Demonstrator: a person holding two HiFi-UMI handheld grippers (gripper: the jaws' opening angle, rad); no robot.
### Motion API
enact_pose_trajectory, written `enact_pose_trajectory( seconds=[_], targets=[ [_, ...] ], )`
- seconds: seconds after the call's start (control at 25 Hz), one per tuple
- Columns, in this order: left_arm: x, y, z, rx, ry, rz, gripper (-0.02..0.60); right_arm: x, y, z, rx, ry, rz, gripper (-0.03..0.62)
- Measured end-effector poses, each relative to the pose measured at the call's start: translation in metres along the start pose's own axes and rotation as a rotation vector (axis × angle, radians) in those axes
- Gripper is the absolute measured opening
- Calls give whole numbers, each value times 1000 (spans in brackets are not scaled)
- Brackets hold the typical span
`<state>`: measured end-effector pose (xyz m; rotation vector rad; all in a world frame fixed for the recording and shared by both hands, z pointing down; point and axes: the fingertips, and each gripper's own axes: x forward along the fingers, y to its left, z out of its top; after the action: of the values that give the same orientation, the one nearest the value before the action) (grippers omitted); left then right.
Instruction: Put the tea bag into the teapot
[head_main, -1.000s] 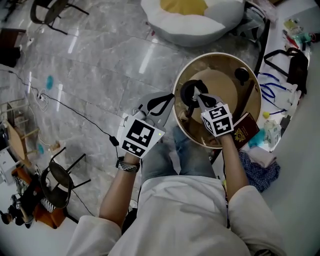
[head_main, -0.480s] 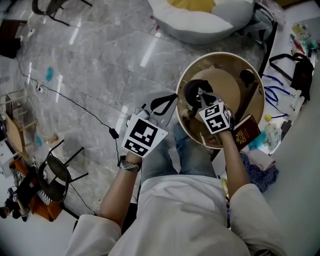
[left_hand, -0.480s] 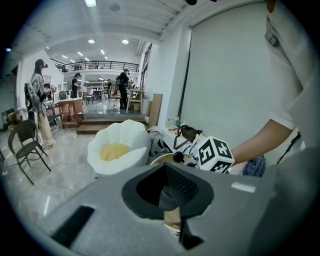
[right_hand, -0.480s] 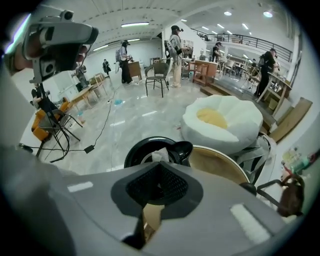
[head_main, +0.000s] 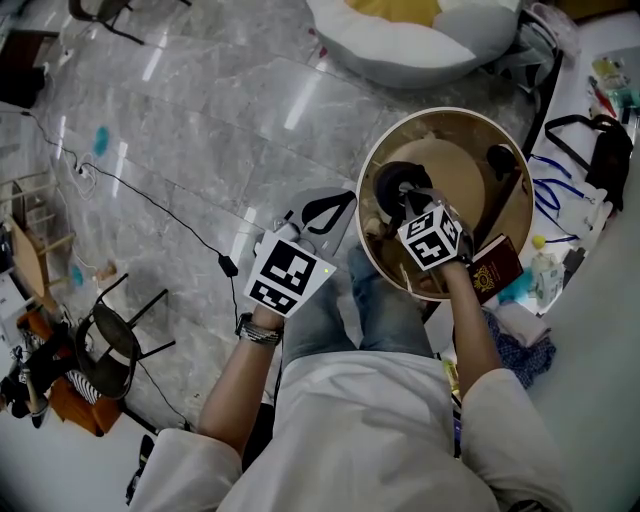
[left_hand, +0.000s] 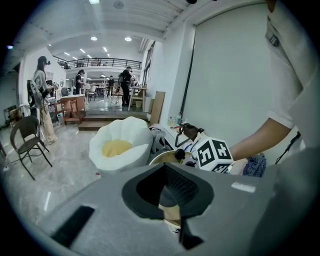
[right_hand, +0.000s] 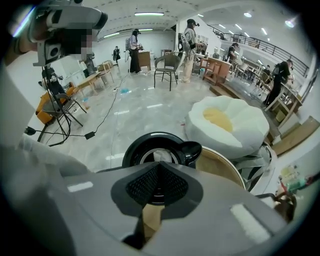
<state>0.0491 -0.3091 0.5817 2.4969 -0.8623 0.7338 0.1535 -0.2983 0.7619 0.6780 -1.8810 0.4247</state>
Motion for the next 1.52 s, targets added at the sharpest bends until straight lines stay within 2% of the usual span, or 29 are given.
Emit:
enact_pose_trajectory(
  seconds=[0.52, 0.6, 0.68, 1.04, 1.36, 1.52],
  targets=[
    [6, -7, -6, -5, 12, -12, 6, 1, 2, 4, 27, -12, 34, 77],
    [6, -9, -7, -2, 13, -10, 6, 1, 0, 4, -21, -14, 14, 68],
    [6, -9, -8, -2, 16, -6, 6, 4, -3, 4, -93, 0, -11, 32],
    [6, -12, -16, -17, 30, 1, 6, 11, -1, 3, -315, 68, -24, 42],
    [11, -13, -19, -41, 23, 2, 6, 17, -1, 1, -408, 102, -23, 23],
    [12, -13, -23, -46, 29, 2, 6, 23, 0, 2, -417, 112, -18, 26]
  ],
)
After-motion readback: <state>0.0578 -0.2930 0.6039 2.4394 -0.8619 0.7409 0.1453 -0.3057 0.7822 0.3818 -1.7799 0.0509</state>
